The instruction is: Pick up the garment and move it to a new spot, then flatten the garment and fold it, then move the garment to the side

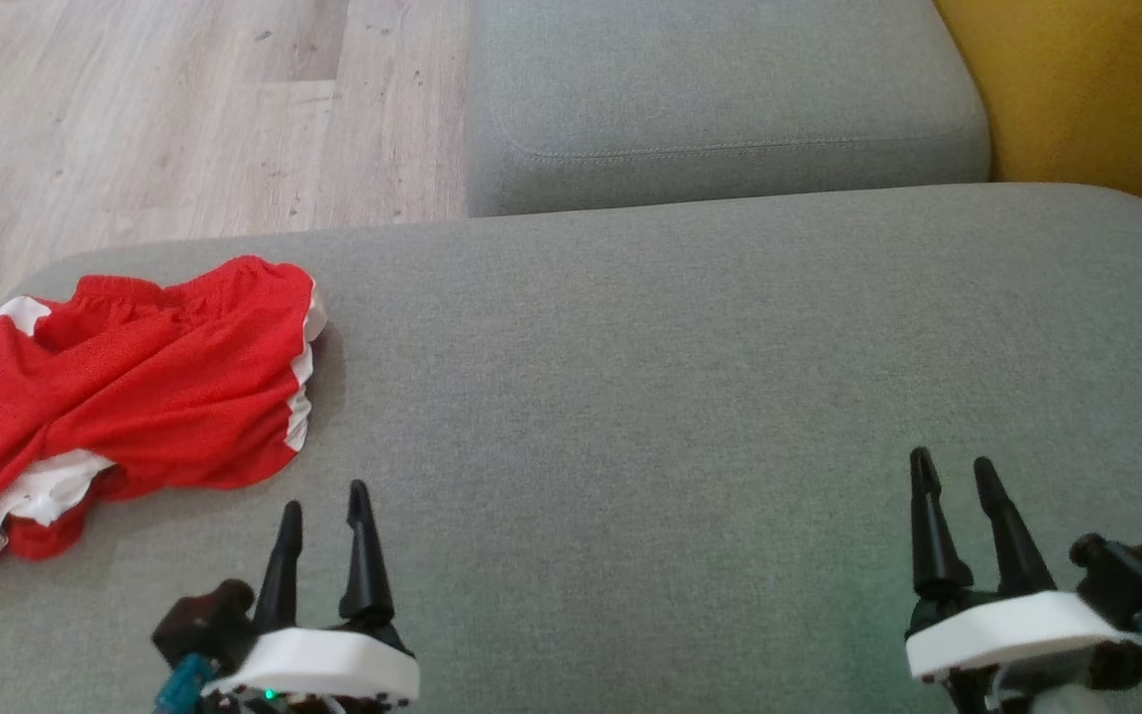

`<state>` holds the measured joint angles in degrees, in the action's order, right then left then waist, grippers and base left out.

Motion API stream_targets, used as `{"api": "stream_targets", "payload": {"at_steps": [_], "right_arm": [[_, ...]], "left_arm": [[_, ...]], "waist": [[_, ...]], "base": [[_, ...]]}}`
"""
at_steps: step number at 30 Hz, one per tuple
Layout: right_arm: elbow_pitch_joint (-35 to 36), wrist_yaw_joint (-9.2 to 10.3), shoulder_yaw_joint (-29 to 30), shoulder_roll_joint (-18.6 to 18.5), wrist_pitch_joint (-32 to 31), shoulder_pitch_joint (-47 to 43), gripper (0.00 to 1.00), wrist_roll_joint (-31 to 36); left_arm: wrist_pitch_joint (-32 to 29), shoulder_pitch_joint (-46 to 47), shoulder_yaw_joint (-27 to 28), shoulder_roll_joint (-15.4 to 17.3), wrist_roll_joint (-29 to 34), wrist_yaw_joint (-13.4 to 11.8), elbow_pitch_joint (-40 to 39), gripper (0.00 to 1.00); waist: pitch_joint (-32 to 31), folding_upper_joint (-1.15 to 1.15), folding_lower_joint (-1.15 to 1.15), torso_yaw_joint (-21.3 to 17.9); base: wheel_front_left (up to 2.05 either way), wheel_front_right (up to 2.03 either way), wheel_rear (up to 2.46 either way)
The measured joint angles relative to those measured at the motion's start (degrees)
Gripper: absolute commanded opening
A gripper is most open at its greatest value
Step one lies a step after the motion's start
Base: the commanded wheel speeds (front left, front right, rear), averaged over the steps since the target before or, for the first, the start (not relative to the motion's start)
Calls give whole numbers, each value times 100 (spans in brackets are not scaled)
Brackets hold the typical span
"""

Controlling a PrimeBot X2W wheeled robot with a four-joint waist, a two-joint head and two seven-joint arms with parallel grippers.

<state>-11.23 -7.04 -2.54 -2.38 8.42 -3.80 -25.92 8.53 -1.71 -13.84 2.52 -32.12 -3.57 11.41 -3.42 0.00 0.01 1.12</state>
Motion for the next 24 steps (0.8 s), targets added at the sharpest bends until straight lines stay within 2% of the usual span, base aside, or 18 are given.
{"api": "stream_targets", "payload": {"at_steps": [5, 24], "right_arm": [[36, 0, -62, 0, 74, -62, 100, 366], [159, -1, -169, 0, 371, -235, 100, 1636]], "left_arm": [[66, -1, -130, 4, 297, -5, -18, 100], [374, -8, -335, 16, 1216, -309, -43, 100]], "waist": [[-28, 0, 0, 2], [-129, 0, -1, 31]], "base": [[0, 0, 0], [0, 0, 0]]}}
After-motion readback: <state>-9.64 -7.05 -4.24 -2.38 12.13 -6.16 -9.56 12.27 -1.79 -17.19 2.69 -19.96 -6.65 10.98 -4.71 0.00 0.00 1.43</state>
